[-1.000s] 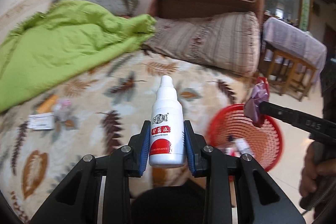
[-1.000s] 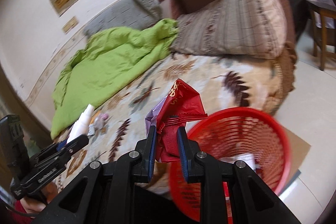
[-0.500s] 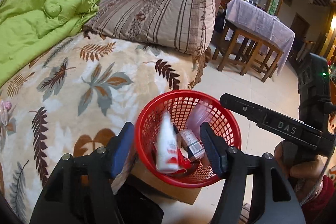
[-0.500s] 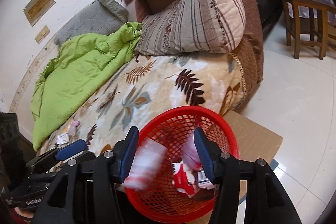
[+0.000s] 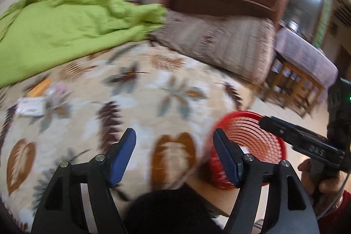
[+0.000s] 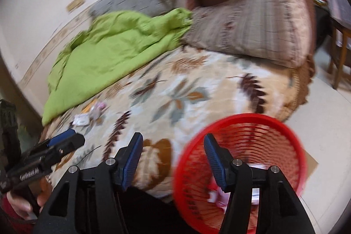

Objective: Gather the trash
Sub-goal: 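Move both grippers back toward the white pill box and orange packet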

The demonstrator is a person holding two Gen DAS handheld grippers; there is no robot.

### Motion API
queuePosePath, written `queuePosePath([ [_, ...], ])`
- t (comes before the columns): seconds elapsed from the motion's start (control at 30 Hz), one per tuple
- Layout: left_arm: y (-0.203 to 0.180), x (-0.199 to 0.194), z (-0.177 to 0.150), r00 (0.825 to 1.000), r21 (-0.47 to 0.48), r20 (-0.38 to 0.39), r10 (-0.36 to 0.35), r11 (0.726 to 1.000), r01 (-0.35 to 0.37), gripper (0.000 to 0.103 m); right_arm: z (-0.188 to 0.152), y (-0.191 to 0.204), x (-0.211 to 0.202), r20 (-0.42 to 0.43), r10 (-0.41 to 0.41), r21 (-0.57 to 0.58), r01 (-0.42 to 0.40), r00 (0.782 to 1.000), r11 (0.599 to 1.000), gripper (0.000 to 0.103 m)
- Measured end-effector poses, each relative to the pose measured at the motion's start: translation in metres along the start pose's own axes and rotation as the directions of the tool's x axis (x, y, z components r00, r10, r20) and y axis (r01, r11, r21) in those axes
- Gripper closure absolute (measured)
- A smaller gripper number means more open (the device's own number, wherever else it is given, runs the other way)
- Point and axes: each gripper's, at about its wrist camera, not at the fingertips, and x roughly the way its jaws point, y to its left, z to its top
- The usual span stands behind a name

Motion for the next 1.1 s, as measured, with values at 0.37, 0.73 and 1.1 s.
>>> queuePosePath([
  [0.37,0.15,-0.023,-0.021,0.961,-0.205,-0.077,0.265,0.939,-0.275,0.026,0.001,0.089,0.049,-0.092,0.139,-0.183,-0.154,0.986,0.971,0.041],
  [0.73,0.26,-0.024,-0.046,0.927,-0.389,-0.104,0.36,0.843,-0.371,0.026,0.012,0.167,0.107,-0.198,0.211,-0.262,-0.259,0.957,0.93,0.041],
  [1.1,0.275,-0.02,-0.056,0.904,-0.366,-0.102,0.416,0.829,-0.423,0.026,0.045,0.249,0.202,-0.225,0.247,-0.234,-0.298,0.943,0.925,0.04],
])
